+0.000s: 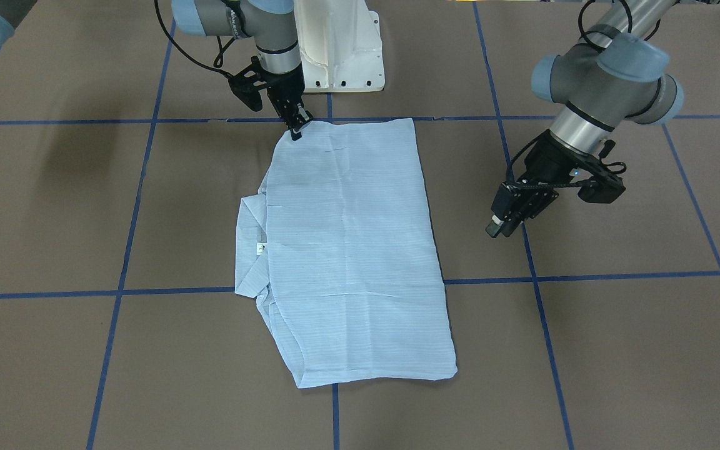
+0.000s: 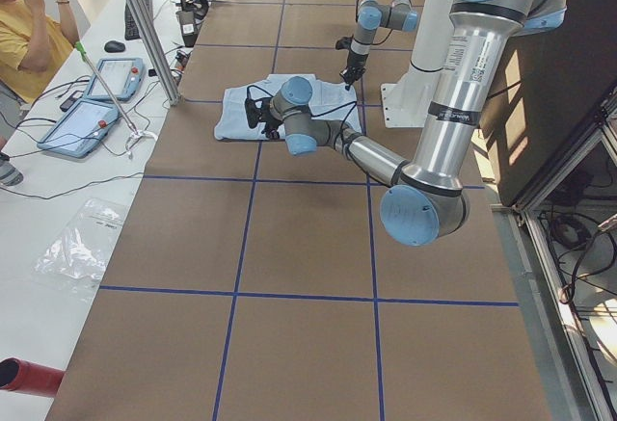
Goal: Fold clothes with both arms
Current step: 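Move the left gripper to the shirt's other near corner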
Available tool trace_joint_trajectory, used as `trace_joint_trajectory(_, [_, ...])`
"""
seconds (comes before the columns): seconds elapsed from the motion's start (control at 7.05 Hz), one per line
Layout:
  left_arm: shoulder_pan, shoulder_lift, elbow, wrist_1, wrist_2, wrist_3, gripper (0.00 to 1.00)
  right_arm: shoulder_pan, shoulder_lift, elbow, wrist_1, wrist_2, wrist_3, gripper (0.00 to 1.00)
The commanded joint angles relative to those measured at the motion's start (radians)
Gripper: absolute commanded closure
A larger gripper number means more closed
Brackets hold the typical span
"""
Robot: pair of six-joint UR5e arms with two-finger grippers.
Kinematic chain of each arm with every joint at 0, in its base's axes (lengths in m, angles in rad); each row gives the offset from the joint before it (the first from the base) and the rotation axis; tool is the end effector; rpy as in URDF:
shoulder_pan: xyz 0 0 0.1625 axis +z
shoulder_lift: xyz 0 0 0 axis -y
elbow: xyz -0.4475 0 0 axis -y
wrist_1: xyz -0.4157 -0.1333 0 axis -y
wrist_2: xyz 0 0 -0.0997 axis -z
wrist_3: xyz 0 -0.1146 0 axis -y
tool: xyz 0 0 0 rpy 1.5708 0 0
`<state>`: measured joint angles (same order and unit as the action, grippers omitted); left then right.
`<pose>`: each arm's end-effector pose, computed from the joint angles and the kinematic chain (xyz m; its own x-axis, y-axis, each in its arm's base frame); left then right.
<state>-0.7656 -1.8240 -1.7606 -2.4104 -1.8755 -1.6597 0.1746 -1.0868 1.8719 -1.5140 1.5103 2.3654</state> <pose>0.3790 -0.5015 0.3530 0.1638 -0.2749 -0.9474 0.4701 0.8661 -0.1701 -0.6197 -0.2517 0.2666 0.3041 0.7769 0.5513 -0.6206 0.6006 -0.5041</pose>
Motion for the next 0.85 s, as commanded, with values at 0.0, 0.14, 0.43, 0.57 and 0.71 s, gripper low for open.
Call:
trace_joint_trajectory(0.0, [0.203,0.104,-0.182,0.042,0.126,-0.193,0.55,0.003,-0.005,0.007,-0.002,0.001,0.000,1.00])
trace_joint_trajectory(0.14, [0.286,0.151,-0.212,0.042,0.195,-0.253,0.53,0.006,-0.008,0.024,-0.003,0.001,0.000,1.00])
trace_joint_trajectory(0.43, [0.455,0.192,-0.214,0.053,0.328,-0.394,0.51,0.000,-0.005,0.067,-0.073,0.001,0.000,1.00])
trace_joint_trajectory(0.57, [0.521,0.184,-0.212,0.110,0.370,-0.447,0.50,-0.001,-0.007,0.067,-0.072,-0.002,0.000,1.00])
trace_joint_trajectory(0.71, [0.549,0.167,-0.211,0.137,0.383,-0.466,0.50,-0.003,-0.007,0.066,-0.072,-0.002,0.000,1.00])
